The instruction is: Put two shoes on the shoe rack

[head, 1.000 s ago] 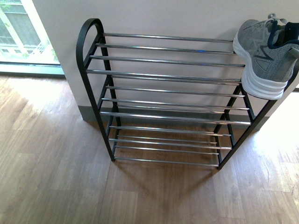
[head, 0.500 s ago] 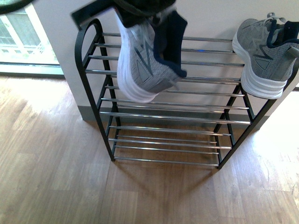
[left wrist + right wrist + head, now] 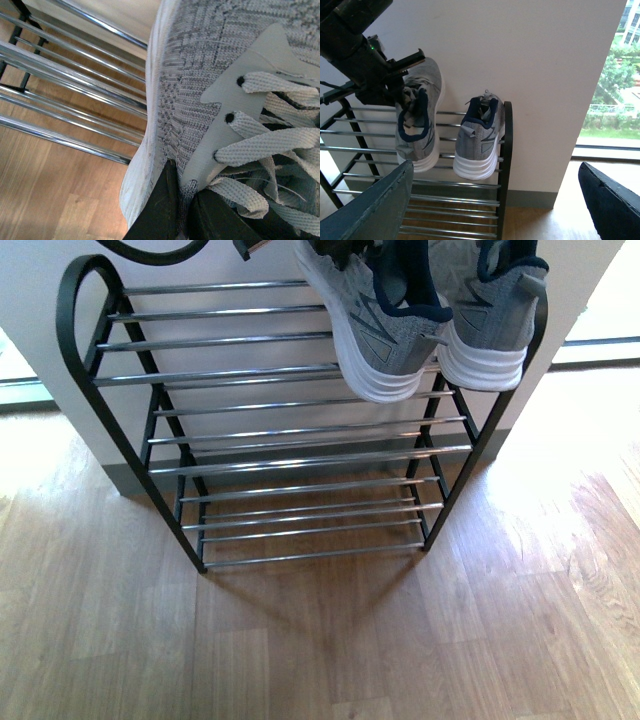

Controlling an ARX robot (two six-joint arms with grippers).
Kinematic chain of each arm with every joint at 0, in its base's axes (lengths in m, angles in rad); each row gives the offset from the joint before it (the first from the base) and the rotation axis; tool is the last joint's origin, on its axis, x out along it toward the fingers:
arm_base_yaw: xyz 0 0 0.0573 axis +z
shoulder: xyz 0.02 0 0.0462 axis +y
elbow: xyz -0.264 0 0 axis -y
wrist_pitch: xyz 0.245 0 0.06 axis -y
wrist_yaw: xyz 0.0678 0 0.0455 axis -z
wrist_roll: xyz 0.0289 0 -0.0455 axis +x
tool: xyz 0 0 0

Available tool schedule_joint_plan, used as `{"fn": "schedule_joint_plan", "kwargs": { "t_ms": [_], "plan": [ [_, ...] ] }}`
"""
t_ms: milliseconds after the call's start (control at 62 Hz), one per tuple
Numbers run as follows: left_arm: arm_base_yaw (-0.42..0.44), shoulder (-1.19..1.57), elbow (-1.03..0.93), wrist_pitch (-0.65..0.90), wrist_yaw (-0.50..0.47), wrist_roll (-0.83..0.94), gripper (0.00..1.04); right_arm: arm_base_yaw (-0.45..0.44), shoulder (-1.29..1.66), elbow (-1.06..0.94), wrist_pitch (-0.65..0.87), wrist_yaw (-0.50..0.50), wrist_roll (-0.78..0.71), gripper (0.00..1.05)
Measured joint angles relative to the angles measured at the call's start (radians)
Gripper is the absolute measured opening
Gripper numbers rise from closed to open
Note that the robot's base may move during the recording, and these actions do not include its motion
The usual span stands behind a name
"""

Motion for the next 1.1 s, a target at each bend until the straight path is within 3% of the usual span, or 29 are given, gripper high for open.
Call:
{"fn": "schedule_joint_plan", "kwargs": {
  "t_ms": [194, 532, 581, 629, 710, 839, 855, 968, 1097],
  "plan": [
    [0.015, 0.070, 0.118, -0.053, 0.023, 0.018, 0.02, 0.000, 0.000, 0.000, 0.000, 0.000, 0.000, 0.96],
    [0.033, 0.086, 0.142, -0.031, 0.068, 0.047, 0.02, 0.000, 0.000, 0.000, 0.000, 0.000, 0.000, 0.96],
    [0.035, 0.086, 0.142, -0.021, 0.072, 0.044, 0.06, 0.000, 0.000, 0.000, 0.000, 0.000, 0.000, 0.96],
    [0.038, 0.086, 0.143, -0.007, 0.070, 0.040, 0.14, 0.000, 0.000, 0.000, 0.000, 0.000, 0.000, 0.96],
    [0.051, 0.086, 0.153, 0.017, 0.078, 0.015, 0.38, 0.000, 0.000, 0.000, 0.000, 0.000, 0.000, 0.96],
    [0.057, 0.086, 0.153, 0.025, 0.097, 0.013, 0.59, 0.000, 0.000, 0.000, 0.000, 0.000, 0.000, 0.96],
    [0.057, 0.086, 0.153, 0.028, 0.102, 0.011, 0.66, 0.000, 0.000, 0.000, 0.000, 0.000, 0.000, 0.96],
    [0.057, -0.015, -0.039, 0.160, 0.115, 0.020, 0.96, 0.000, 0.000, 0.000, 0.000, 0.000, 0.000, 0.96],
    [0.069, -0.118, -0.191, 0.212, 0.069, 0.043, 0.96, 0.000, 0.000, 0.000, 0.000, 0.000, 0.000, 0.96]
  ]
}}
